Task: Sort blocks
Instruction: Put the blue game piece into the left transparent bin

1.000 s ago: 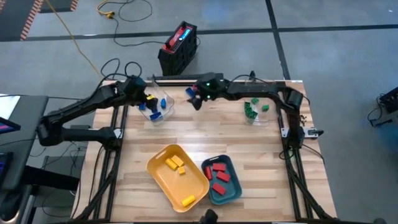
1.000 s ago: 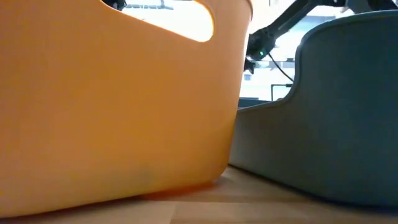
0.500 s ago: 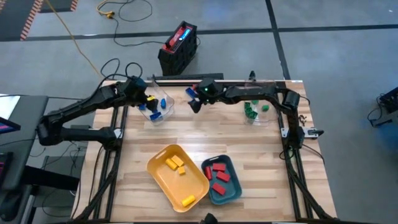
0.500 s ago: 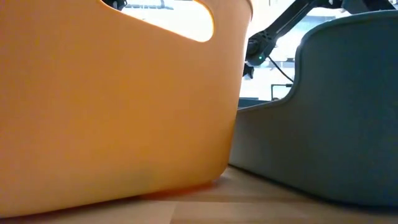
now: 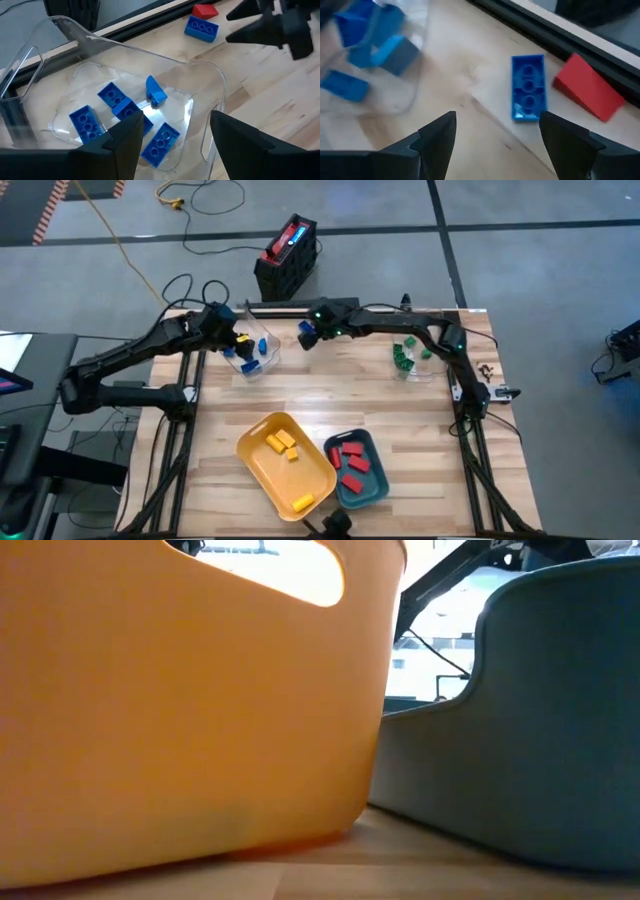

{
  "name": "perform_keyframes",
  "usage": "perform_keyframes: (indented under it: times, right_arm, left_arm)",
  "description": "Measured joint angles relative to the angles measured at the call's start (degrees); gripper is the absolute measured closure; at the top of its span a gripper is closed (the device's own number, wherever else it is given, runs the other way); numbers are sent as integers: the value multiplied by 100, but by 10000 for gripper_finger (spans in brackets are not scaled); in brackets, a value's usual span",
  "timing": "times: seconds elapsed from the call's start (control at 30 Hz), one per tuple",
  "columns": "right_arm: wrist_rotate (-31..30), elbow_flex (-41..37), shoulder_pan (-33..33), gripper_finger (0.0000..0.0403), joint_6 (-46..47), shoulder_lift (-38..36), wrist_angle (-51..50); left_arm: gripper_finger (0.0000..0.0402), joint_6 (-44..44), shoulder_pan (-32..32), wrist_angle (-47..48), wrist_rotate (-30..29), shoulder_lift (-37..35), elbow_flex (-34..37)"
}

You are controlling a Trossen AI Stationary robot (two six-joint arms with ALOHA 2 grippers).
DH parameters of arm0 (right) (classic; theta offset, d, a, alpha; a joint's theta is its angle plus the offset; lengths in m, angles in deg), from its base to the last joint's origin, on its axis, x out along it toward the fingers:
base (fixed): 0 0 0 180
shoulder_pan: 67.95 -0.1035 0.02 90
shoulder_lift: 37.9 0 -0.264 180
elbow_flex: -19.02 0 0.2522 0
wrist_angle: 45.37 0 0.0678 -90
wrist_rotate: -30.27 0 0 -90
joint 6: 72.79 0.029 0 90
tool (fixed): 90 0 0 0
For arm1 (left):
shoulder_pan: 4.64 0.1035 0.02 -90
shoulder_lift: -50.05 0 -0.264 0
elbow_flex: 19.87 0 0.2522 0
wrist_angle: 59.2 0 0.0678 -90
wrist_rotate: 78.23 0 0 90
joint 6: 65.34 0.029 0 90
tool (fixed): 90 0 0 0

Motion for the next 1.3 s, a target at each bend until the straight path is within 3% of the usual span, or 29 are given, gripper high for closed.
perform_keyframes:
  times: [0.53,0.7,0.87,1.3]
  right_arm:
    - [199,1870,128,101,38,1064,-1949]
    - [257,1900,168,101,39,1050,-1888]
    - [794,1896,317,101,62,1055,-1897]
    - [1088,2053,430,101,139,1234,-1672]
  left_arm:
    - [178,87,0,9,-1,0,0]
    - [178,128,0,16,0,0,0]
    - [178,180,3,15,-1,0,0]
    - [178,184,9,-14,-5,0,0]
